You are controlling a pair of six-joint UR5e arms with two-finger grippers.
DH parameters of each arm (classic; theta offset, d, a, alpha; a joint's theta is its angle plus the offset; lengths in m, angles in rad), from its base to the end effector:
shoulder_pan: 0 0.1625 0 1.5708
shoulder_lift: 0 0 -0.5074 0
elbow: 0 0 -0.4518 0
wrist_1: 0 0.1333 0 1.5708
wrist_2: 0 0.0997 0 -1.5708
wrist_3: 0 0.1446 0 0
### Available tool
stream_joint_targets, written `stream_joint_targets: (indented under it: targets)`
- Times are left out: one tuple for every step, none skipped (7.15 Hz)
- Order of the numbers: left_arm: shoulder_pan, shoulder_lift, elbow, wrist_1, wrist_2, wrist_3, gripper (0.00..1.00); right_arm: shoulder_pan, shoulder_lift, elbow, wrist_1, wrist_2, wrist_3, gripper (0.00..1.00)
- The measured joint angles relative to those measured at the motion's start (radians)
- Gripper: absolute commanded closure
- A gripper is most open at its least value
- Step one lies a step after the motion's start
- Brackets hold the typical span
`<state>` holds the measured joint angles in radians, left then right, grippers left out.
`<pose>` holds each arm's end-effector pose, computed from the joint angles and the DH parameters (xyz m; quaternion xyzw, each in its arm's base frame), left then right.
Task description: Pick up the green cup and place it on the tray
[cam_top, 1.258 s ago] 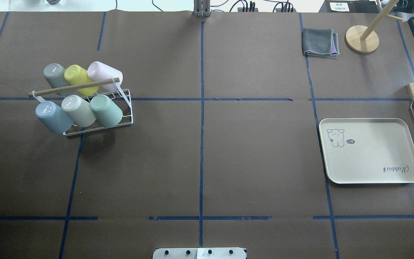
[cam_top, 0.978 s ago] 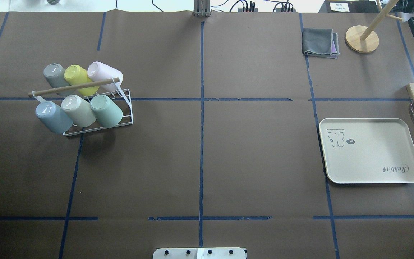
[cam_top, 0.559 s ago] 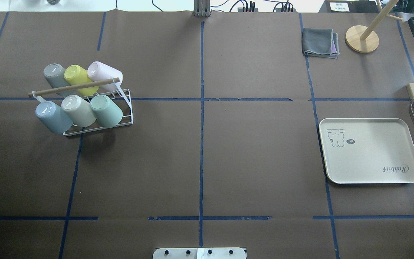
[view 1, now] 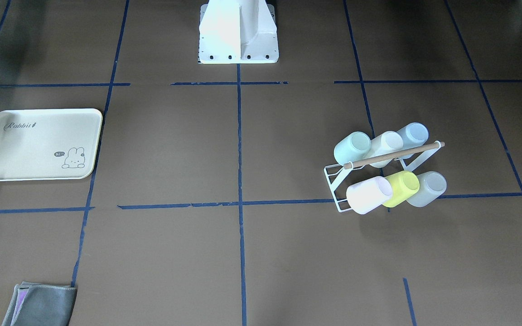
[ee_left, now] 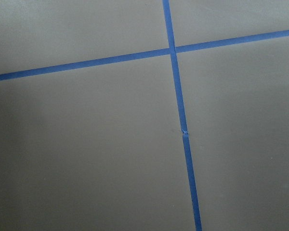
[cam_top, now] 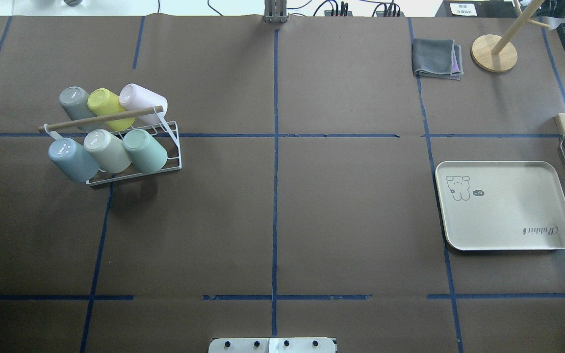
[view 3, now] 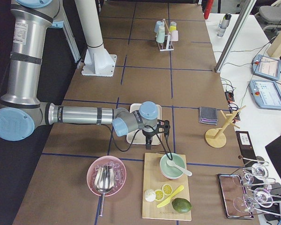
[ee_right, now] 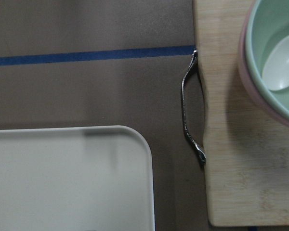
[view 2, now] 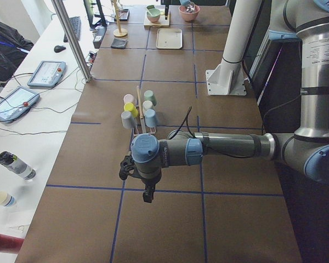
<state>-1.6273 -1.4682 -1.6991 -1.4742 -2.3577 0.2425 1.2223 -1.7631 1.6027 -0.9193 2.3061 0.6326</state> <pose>-0.0586 -0.4894 0.7645 0.0247 0.3837 0.0722 0.9203 -0.1324 -0.4706 0.7803 0.0358 -0.4144 0.0417 0.9084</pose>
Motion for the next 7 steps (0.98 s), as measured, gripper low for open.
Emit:
stream_joint_targets:
  targets:
    - [0.001, 0.0, 0.003, 0.0, 0.0, -0.001, 0.0, -0.034, 0.0, -0.058, 0.14, 0.0, 0.08, 0.04]
    - [0.003, 0.0, 0.006, 0.0, 0.0, 0.0, 0.0, -0.057, -0.001, -0.085, 0.205, 0.0, 0.119, 0.09]
    - [0.004, -0.001, 0.008, 0.0, -0.001, 0.0, 0.0, -0.079, -0.001, -0.099, 0.231, 0.001, 0.134, 0.13]
    - [0.005, -0.001, 0.009, 0.0, -0.001, 0.0, 0.0, -0.096, -0.002, -0.11, 0.241, 0.001, 0.14, 0.18]
    - [0.005, -0.001, 0.01, 0.0, -0.002, 0.0, 0.0, -0.109, -0.003, -0.119, 0.245, 0.001, 0.141, 0.21]
    - [0.006, -0.001, 0.011, 0.0, -0.002, 0.0, 0.0, -0.119, -0.004, -0.123, 0.246, 0.001, 0.142, 0.26]
    - [0.006, -0.001, 0.011, 0.0, -0.002, 0.0, 0.0, -0.127, -0.004, -0.127, 0.246, 0.001, 0.141, 0.34]
